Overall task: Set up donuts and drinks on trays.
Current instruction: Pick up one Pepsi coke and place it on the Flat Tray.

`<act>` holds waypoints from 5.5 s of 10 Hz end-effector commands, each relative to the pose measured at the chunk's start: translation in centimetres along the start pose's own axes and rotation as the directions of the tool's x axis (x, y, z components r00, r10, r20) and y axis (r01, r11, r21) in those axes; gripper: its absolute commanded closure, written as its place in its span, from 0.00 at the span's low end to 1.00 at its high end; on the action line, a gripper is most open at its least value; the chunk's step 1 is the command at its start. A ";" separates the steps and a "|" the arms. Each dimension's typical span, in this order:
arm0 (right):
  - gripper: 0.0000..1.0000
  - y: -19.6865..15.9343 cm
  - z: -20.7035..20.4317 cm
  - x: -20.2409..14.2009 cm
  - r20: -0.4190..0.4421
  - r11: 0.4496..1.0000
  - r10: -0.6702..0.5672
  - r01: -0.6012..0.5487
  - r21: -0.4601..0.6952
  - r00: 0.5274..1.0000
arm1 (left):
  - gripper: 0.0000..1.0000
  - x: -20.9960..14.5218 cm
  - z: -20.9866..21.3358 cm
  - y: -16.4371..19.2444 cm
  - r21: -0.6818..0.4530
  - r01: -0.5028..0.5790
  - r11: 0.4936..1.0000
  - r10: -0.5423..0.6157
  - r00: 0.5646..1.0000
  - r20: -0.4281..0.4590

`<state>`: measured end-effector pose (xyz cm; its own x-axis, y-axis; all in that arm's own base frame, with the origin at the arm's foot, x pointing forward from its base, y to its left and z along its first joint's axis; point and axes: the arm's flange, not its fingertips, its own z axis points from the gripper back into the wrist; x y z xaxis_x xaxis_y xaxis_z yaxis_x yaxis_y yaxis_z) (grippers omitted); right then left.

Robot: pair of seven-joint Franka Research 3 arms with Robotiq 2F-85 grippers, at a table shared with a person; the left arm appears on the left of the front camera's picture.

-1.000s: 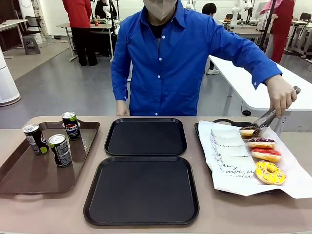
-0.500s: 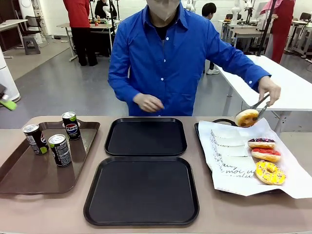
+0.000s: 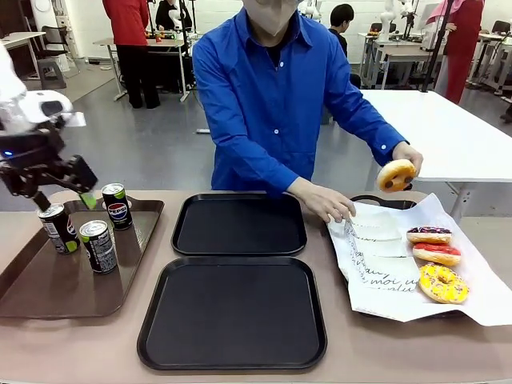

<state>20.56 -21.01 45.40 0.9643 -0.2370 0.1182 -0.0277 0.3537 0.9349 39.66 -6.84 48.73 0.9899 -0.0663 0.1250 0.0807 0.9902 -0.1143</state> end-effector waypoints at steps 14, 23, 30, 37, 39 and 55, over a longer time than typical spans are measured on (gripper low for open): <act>0.00 -0.2 0.1 0.0 0.005 1.000 0.019 -0.019 0.024 1.000 | 0.00 2.4 -6.9 -3.6 0.282 0.026 0.959 -0.037 0.999 0.033; 0.00 -0.2 0.1 0.0 0.005 1.000 0.019 -0.019 0.024 1.000 | 0.00 1.6 -10.5 -3.5 0.268 -0.126 0.955 0.110 0.991 0.071; 0.00 -0.2 0.1 0.0 0.005 1.000 0.019 -0.019 0.024 1.000 | 0.53 2.0 -12.0 -3.6 0.211 -0.184 0.960 0.160 0.979 0.124; 0.00 -0.2 0.1 0.0 0.005 1.000 0.019 -0.019 0.024 1.000 | 1.00 2.0 -12.3 -3.0 0.249 -0.192 0.949 0.174 0.980 0.092; 0.00 -0.2 0.1 0.0 0.005 1.000 0.019 -0.019 0.024 1.000 | 1.00 2.2 -12.1 -3.2 0.280 -0.159 0.947 0.152 0.987 0.049; 0.00 -0.2 0.1 0.0 0.005 1.000 0.019 -0.019 0.024 1.000 | 0.57 -8.5 7.9 -7.8 0.262 -0.046 0.964 -0.012 0.976 0.216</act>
<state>20.54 -21.05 45.35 0.9641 -0.2378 0.1185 -0.0277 0.3534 0.9351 29.56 -12.56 56.29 0.9496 -0.0473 0.3100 -0.0011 0.9881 0.1541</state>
